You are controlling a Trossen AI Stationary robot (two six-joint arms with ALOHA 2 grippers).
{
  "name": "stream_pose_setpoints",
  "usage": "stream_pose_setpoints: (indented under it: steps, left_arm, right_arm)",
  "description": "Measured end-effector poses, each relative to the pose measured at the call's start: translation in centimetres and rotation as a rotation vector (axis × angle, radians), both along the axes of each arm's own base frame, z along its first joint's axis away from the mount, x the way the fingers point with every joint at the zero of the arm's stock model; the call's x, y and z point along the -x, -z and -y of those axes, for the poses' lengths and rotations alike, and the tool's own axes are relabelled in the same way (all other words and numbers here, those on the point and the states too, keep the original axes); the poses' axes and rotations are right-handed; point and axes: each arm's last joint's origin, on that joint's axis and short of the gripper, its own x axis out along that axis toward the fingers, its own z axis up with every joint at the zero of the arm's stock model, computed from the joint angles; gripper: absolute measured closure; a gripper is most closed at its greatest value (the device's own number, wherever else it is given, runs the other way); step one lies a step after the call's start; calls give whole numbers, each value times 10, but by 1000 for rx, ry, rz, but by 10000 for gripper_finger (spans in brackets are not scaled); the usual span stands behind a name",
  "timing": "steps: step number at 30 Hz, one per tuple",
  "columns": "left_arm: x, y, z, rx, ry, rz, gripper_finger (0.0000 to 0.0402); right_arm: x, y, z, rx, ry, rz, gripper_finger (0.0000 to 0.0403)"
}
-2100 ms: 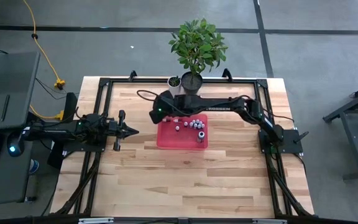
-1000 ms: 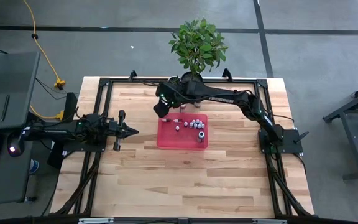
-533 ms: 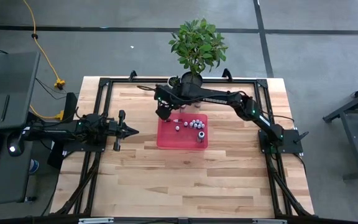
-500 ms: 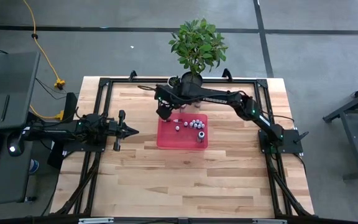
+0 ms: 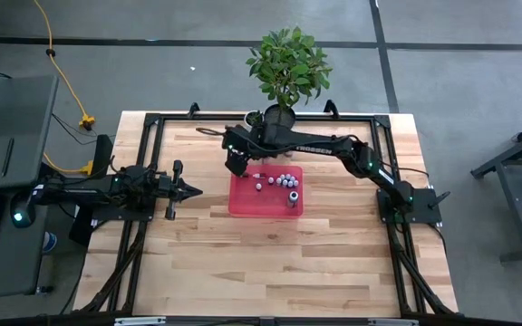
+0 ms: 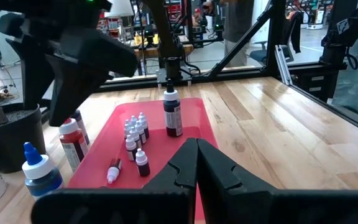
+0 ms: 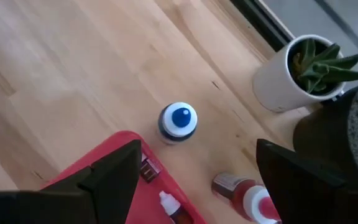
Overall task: Pick & Place food coloring
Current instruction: Put the large blue food coloring bottle into the pink container
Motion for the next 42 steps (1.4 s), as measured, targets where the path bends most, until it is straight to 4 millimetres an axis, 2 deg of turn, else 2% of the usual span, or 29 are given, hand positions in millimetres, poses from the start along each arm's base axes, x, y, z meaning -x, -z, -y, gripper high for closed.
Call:
stream_pose_setpoints:
  steps: [10, 20, 28, 42]
  left_arm:
    - [0, 0, 0, 0, 0, 0, 401]
    - [0, 0, 0, 0, 0, 0, 401]
    - [0, 0, 0, 0, 0, 0, 401]
    - [0, 0, 0, 0, 0, 0, 401]
  right_arm:
    - [-9, 10, -15, 107, 94, 20, 98]
    - [-14, 22, -25, 124, 193, 55, 98]
    - [-18, 59, -45, 168, 223, 55, 98]
    - [-29, 97, -56, 283, 290, 274, 98]
